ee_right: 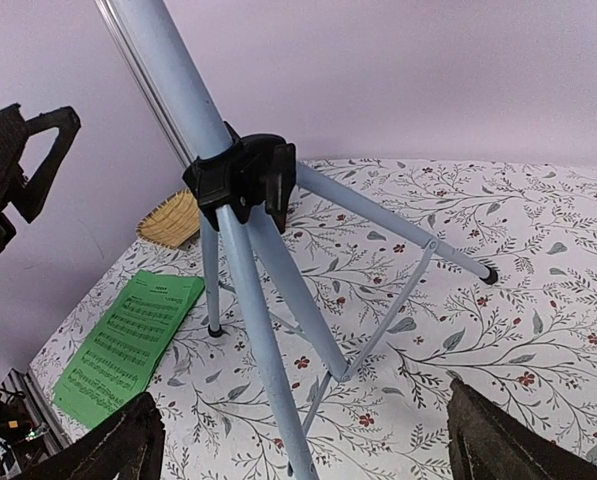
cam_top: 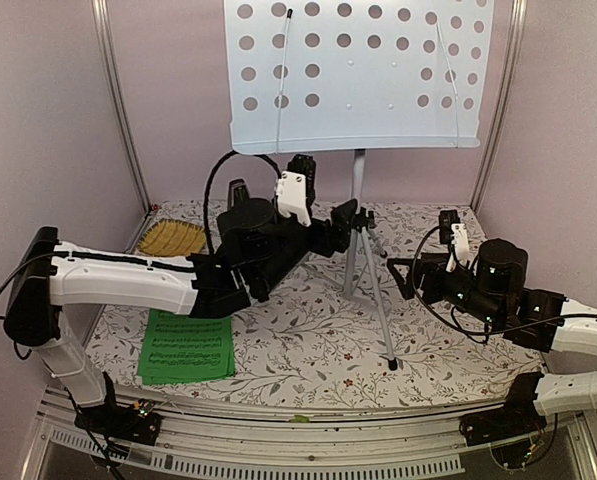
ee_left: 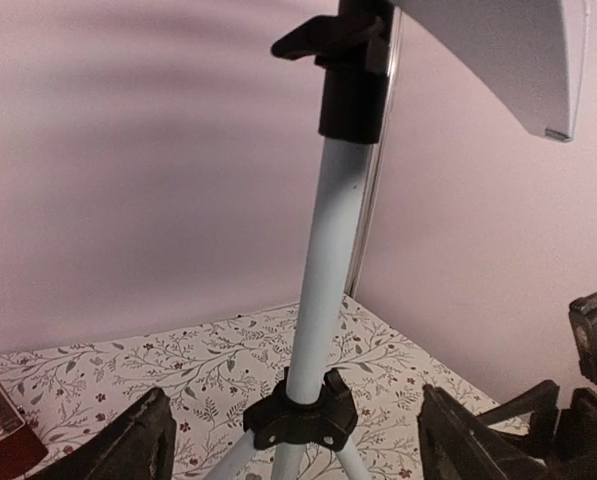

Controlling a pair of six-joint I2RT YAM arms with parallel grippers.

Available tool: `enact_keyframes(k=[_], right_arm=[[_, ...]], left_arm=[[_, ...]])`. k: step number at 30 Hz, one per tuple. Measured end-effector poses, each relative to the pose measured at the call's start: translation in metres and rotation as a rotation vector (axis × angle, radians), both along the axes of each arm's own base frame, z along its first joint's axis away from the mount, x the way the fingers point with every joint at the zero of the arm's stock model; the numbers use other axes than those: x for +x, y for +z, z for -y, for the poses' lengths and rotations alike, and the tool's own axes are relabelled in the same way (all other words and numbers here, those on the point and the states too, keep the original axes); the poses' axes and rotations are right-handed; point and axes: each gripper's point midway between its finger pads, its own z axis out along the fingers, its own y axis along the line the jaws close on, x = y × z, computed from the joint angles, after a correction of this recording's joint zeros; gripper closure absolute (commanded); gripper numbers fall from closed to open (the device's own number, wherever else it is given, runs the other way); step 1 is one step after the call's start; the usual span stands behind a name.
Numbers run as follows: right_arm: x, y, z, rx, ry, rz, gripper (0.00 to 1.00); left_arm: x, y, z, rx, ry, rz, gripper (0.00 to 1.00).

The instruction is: Set up the instrument practice props

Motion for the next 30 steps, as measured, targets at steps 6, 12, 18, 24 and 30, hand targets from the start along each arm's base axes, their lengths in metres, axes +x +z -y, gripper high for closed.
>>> enact_keyframes(k=[6, 12, 18, 24, 30], right_arm=[[0.003, -0.005, -0.004, -0.038, 0.008, 0.001, 0.01], [0.005, 0.005, -0.007, -0.035, 0.017, 0.018, 0.01], [0.003, 0.015, -0.011, -0.022, 0.039, 0.033, 0.01], [0.0, 0.024, -0.016, -0.017, 0.075, 0.048, 0.01], [-0.005, 0.025, -0.027, -0.01, 0.136, 0.041, 0.0]], left_arm=[[-0.007, -0.022, -0.036, -0.056, 0.005, -0.132, 0.18], [0.002, -0.068, -0.091, -0.064, 0.091, -0.336, 0.22], [-0.004, -0.116, -0.169, -0.068, 0.235, -0.582, 0.23], [-0.014, -0.179, -0.244, 0.009, 0.393, -0.821, 0.22], [-0.004, -0.218, -0.319, 0.029, 0.586, -0.983, 0.19]])
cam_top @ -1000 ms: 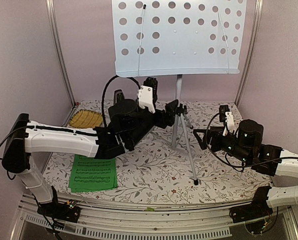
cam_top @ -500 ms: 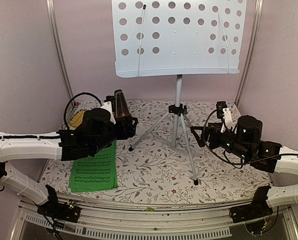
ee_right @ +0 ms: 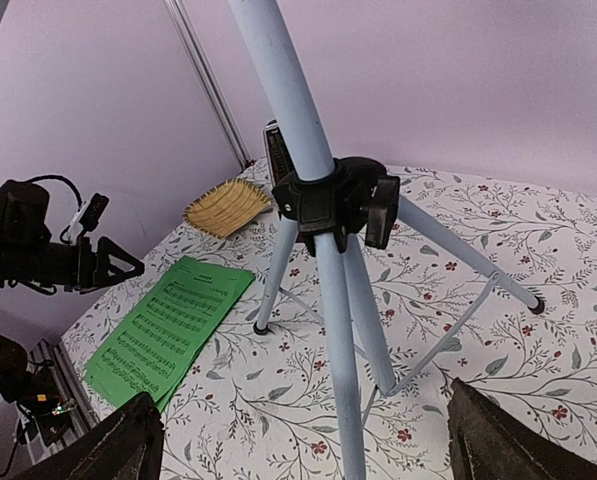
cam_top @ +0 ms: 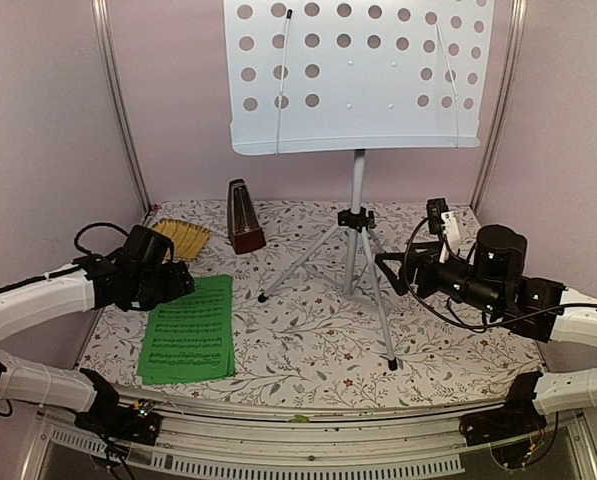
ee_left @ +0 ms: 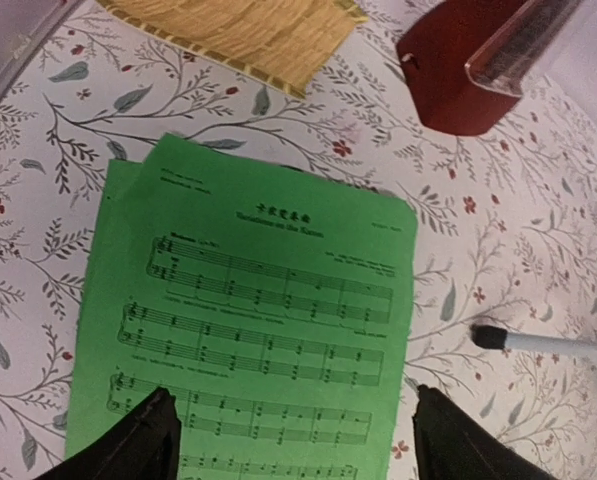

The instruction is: Set up the instrument practice props

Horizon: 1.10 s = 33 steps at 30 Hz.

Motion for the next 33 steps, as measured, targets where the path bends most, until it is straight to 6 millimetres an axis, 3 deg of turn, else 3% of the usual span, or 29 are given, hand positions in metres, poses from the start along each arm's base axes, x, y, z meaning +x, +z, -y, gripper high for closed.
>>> enact_keyframes(k=[4, 6, 12, 16, 23, 29, 33], right_arm=[[-0.002, -0.006, -0.007, -0.002, 0.032, -0.022, 0.0], [-0.003, -0.006, -0.008, 0.002, 0.042, -0.026, 0.0], [-0.005, 0.0, -0.013, 0.033, 0.066, -0.019, 0.0], [-0.007, 0.002, -0.015, 0.045, 0.08, -0.016, 0.0], [-0.008, 0.004, -0.017, 0.053, 0.095, -0.007, 0.0], [-0.009, 0.006, -0.017, 0.05, 0.102, 0.004, 0.0], [-0.01, 0.006, -0.016, 0.05, 0.102, 0.01, 0.0]], left_arm=[[0.02, -0.015, -0.047, 0.036, 0.094, -0.052, 0.23], [0.031, -0.029, -0.067, 0.061, 0.114, -0.093, 0.3], [0.063, -0.075, -0.102, 0.115, 0.096, -0.214, 0.36], [0.081, -0.088, -0.107, 0.121, 0.057, -0.229, 0.39], [0.122, -0.085, -0.108, 0.139, 0.023, -0.188, 0.38], [0.124, -0.104, -0.106, 0.143, -0.003, -0.231, 0.37], [0.123, -0.107, -0.099, 0.126, -0.026, -0.237, 0.41]])
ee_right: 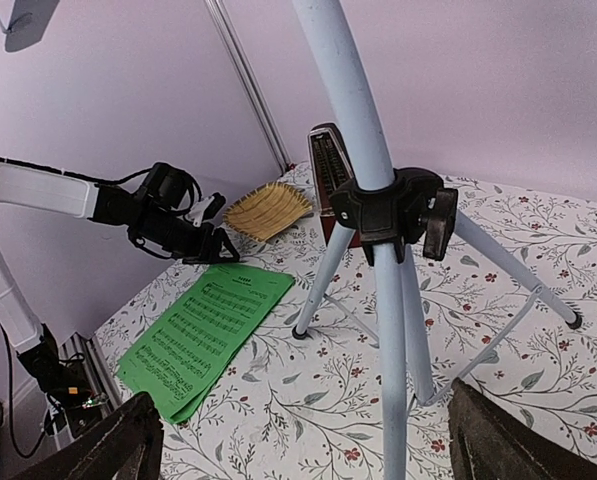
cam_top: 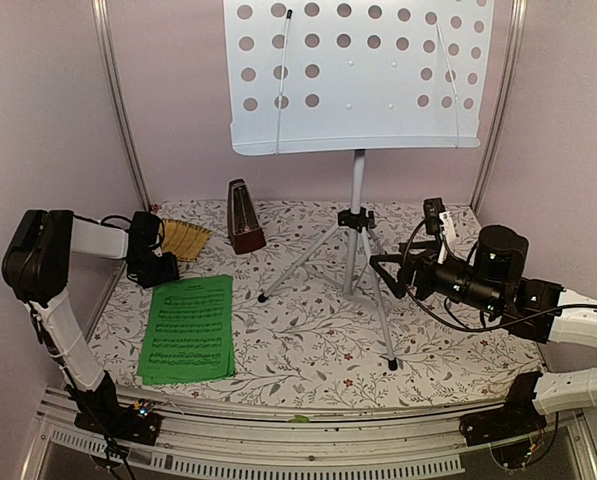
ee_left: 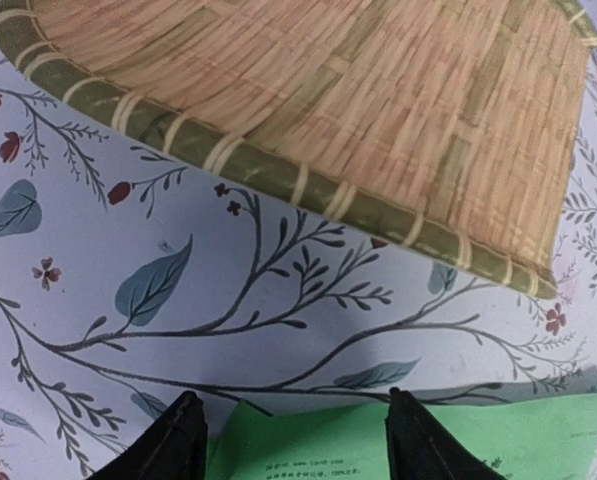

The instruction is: Set up the instrument practice props

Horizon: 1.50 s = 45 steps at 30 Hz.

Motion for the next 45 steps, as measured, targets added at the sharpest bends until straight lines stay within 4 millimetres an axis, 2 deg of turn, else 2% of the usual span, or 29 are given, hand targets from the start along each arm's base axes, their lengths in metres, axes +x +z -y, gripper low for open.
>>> enact_keyframes(k=[7, 11, 16, 21, 29, 39, 42, 45], right_arm=[[-0.002, -0.003, 0.002, -0.004, 0.0, 0.001, 0.0], [-0.003, -0.006, 0.003, -0.005, 0.0, -0.001, 0.0], [-0.003, -0.008, 0.004, -0.008, 0.0, -0.003, 0.0], [-0.004, -0.009, 0.005, -0.008, 0.0, -0.003, 0.0], [-0.006, -0.01, 0.008, -0.004, -0.001, 0.0, 0.0], [-0.007, -0.012, 0.008, -0.007, -0.001, -0.003, 0.0], [-0.008, -0.011, 0.01, -0.001, -0.001, 0.001, 0.0], [-0.009, -0.009, 0.011, 0.008, -0.002, 0.001, 0.0]], left_arm=[[-0.002, 0.005, 0.012, -0.017, -0.035, 0.006, 0.57], [-0.002, 0.013, 0.018, -0.018, -0.053, 0.022, 0.61], [-0.005, 0.012, 0.023, -0.01, -0.065, 0.018, 0.54], [-0.011, 0.007, 0.018, 0.02, -0.057, -0.004, 0.46], [-0.012, 0.007, 0.015, 0.045, -0.064, -0.009, 0.57], [-0.013, 0.005, 0.017, 0.047, -0.076, -0.015, 0.55], [-0.015, 0.003, 0.018, 0.046, -0.08, -0.022, 0.5], [-0.016, 0.0, 0.02, 0.049, -0.089, -0.029, 0.5]])
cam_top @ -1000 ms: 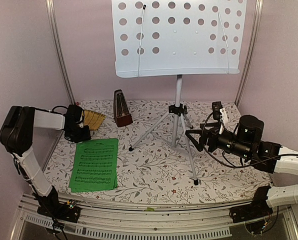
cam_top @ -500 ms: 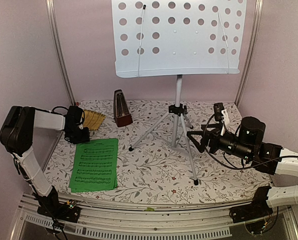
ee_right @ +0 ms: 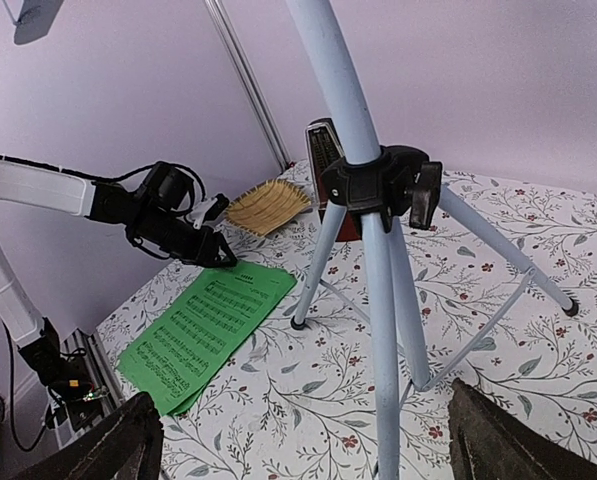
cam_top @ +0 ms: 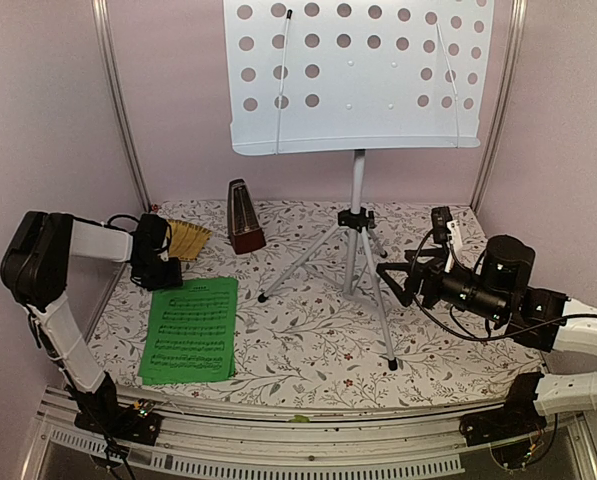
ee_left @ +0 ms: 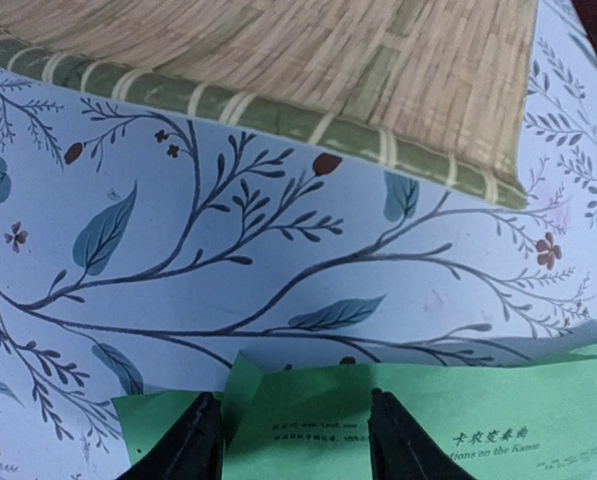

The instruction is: Set up the instrument practice props

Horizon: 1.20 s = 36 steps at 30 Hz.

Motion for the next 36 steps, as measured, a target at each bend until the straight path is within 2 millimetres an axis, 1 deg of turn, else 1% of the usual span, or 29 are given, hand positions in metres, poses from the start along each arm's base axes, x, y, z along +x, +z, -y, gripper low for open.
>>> enact_keyframes(k=[1, 3, 9, 11, 14, 17, 22, 24, 28, 31, 36], right_arm=[[0.0, 0.0, 0.0, 0.002, 0.0, 0.0, 0.0], [-0.001, -0.001, 0.001, 0.004, -0.001, -0.003, 0.0], [-0.001, -0.002, 0.001, 0.011, -0.002, -0.012, 0.0], [-0.001, -0.002, 0.001, 0.012, -0.003, -0.015, 0.0], [-0.001, -0.003, 0.001, 0.014, -0.003, -0.019, 0.0], [-0.001, -0.004, 0.001, 0.014, -0.003, -0.024, 0.0], [0.0, -0.011, -0.003, 0.001, 0.005, -0.041, 0.0], [0.0, -0.013, -0.004, -0.003, 0.012, -0.047, 0.0], [-0.001, -0.015, -0.011, 0.002, 0.041, -0.049, 0.0], [-0.004, -0.012, -0.016, 0.015, 0.068, -0.037, 0.01], [-0.008, -0.009, -0.025, 0.032, 0.119, -0.012, 0.01]], left_arm=[[-0.001, -0.001, 0.0, 0.0, -0.001, -0.003, 0.52], [-0.002, -0.003, 0.0, 0.001, -0.003, -0.009, 0.6], [-0.004, -0.005, 0.003, 0.005, -0.01, -0.014, 0.92], [-0.005, -0.005, 0.006, 0.009, -0.015, -0.013, 1.0], [-0.005, -0.001, 0.013, 0.015, -0.029, -0.006, 1.0], [-0.006, 0.009, 0.02, 0.014, -0.047, 0.013, 1.0], [-0.008, 0.039, 0.034, 0.01, -0.079, 0.074, 1.0], [-0.011, 0.054, 0.043, 0.008, -0.101, 0.104, 1.0], [-0.022, 0.09, 0.069, -0.001, -0.171, 0.169, 1.0], [-0.032, 0.122, 0.09, -0.01, -0.232, 0.229, 1.0], [-0.056, 0.174, 0.117, -0.04, -0.343, 0.337, 1.0]])
